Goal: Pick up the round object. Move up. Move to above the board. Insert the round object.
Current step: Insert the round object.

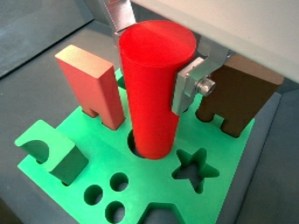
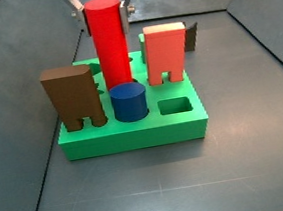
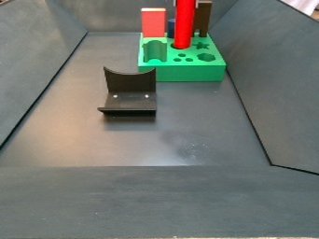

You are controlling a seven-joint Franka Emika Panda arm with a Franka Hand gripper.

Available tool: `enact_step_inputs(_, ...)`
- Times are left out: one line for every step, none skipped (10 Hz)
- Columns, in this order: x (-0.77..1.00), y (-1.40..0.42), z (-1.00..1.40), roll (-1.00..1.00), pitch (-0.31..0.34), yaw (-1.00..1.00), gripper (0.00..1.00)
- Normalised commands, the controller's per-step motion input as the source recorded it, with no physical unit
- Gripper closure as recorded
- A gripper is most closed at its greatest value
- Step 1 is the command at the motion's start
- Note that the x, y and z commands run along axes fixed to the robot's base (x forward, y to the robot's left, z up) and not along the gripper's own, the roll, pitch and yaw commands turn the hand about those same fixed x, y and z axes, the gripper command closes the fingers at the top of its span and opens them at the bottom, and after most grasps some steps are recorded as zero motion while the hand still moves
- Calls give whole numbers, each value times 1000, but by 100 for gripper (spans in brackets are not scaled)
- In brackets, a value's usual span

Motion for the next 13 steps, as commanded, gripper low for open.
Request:
enact_step_inputs(217,60,-294,94,0,-77,100)
enact_step_inputs(377,3,-331,61,0,-71,100)
enact_step_inputs(351,0,-349,77,0,-60,100)
enact_step_inputs(134,0,-426,57,-13,-57,100)
enact_step_inputs(11,0,-420,4,-51,-17,100)
enact_step_inputs(0,0,-314,9,-44,-20,100)
enact_step_inputs(0,34,-109,-100,-86,0,100)
enact_step_inputs(0,3,-94,-66,-49,-6,100)
enact_step_inputs(0,0,-131,-61,-91,0,100)
enact_step_inputs(0,0,-246,-87,-117,0,100)
enact_step_inputs(3,-9,-260,-9,-63,-26,100)
enact_step_inputs(243,-54,-246,-76,11,-240,100)
enact_step_inputs(194,-43,-283,-101,0,-254,100)
